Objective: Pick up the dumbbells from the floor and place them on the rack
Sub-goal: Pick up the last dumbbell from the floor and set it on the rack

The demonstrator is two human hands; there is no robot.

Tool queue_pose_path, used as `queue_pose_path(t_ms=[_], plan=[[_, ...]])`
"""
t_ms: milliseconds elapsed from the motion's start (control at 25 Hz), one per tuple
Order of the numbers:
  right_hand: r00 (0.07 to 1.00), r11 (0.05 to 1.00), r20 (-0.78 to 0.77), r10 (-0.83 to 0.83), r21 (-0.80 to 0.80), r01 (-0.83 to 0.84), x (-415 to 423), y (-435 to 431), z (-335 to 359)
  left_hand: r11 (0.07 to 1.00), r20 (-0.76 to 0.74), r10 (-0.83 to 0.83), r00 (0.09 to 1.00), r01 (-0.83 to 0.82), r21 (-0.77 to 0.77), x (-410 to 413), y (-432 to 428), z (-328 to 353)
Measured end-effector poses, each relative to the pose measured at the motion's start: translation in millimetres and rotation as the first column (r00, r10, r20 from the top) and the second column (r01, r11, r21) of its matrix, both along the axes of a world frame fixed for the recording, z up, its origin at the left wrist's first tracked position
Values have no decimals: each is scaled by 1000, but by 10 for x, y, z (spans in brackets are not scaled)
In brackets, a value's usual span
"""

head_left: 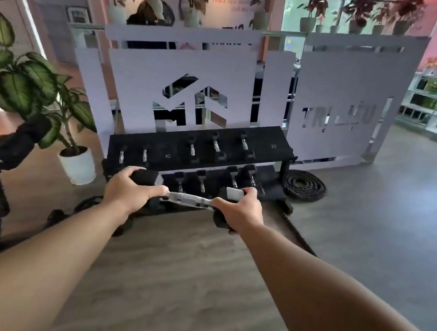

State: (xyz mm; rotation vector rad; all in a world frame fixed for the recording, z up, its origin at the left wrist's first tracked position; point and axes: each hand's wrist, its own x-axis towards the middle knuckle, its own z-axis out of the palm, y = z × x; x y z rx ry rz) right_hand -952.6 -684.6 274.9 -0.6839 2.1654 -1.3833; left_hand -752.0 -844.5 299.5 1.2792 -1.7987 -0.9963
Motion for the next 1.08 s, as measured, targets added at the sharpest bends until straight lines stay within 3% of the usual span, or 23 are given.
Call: queue_pose_path(t_ms=[320, 520, 720, 920, 1080], plan=[[999, 999, -5, 46, 22, -46, -795, -2142, -349, 998, 21, 57, 998, -58, 39, -638, -1922, -275], [985, 989, 115, 126, 58, -133, -1310, -3675, -673, 985, 79, 151, 985, -157, 74, -1128, -3368, -487], [976, 976, 142, 165, 118, -183, -1504, -5050, -824, 972, 107, 193, 975, -205, 118, -1270, -4704, -722], [978, 981, 170, 120, 134, -144, -1609, -6625, -1084, 983, 150, 127, 981, -145, 114, -1446, -6371, -972], [976, 991, 219, -8, 130, -21, -1617, -7586, -1360, 993, 287, 30, 957, -61, 100, -1659, -7560, -1066]])
